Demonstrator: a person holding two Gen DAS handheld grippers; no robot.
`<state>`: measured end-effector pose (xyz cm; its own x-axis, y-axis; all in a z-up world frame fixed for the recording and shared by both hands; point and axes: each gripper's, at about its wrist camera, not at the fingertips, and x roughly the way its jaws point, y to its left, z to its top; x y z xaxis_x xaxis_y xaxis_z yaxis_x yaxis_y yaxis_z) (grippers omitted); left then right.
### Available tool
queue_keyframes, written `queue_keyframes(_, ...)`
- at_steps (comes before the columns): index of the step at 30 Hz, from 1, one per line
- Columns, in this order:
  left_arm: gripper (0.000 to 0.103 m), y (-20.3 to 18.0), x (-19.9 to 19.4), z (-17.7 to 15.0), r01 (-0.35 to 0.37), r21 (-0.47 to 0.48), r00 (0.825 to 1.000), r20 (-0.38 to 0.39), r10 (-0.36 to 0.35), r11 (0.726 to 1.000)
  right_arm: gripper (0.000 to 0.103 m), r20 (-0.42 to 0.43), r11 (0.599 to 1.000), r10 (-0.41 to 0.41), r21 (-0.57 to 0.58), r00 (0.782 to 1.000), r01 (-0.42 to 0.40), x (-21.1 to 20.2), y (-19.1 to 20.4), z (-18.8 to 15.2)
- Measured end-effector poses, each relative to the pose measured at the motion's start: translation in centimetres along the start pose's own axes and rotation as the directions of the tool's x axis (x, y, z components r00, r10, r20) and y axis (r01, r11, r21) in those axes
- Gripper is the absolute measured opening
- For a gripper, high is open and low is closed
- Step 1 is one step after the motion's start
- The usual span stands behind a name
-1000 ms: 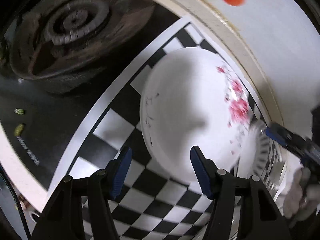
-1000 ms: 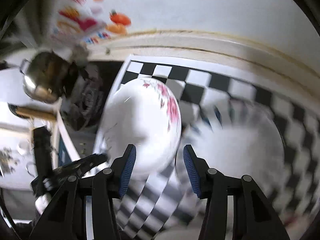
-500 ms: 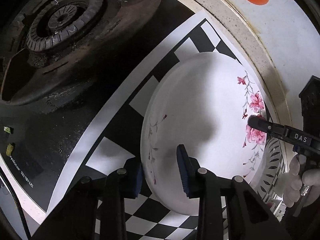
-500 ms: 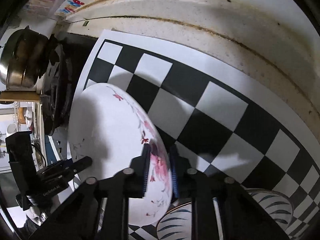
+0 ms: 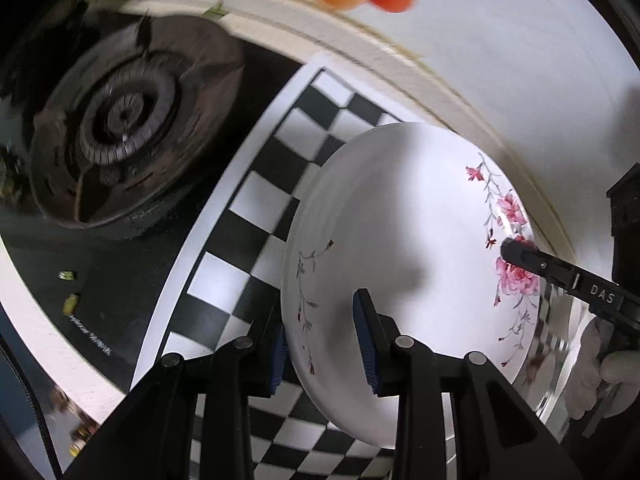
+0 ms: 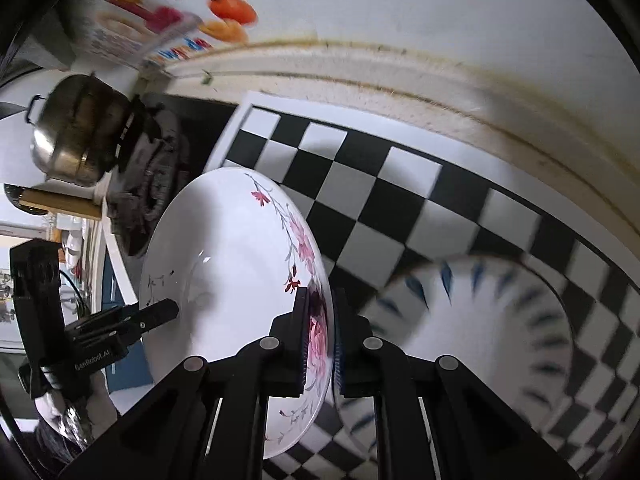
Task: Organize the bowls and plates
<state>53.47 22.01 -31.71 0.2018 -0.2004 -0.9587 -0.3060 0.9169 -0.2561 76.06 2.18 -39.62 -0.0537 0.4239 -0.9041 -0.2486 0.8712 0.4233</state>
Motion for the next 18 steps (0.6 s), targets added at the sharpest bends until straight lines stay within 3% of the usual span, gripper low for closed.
queue_keyframes(5, 0.028, -3.5, -2.8, -2.8, 0.032, 0.122, 0.999, -0.001, -0.032, 0.992, 0.012, 0.098, 0.998, -0.024, 0.054, 0.995, 0.018, -5.2, 1.1, -5.9)
queue_keyframes(9, 0.028, -7.7, -3.9, -5.7, 0.053, 0.243, 0.999, -0.009, -0.053, 0.969, 0.012, 0.173, 0.99, -0.04, 0.139, 0.984, 0.015, -9.2, 0.0, -12.1)
queue_keyframes(18, 0.028, -12.6, -0.5, -12.4, 0.09, 0.426, 0.99, -0.139, -0.033, 0.9, 0.012, 0.261, 0.94, -0.111, 0.342, 0.959, 0.016, -11.8, -3.3, -26.2)
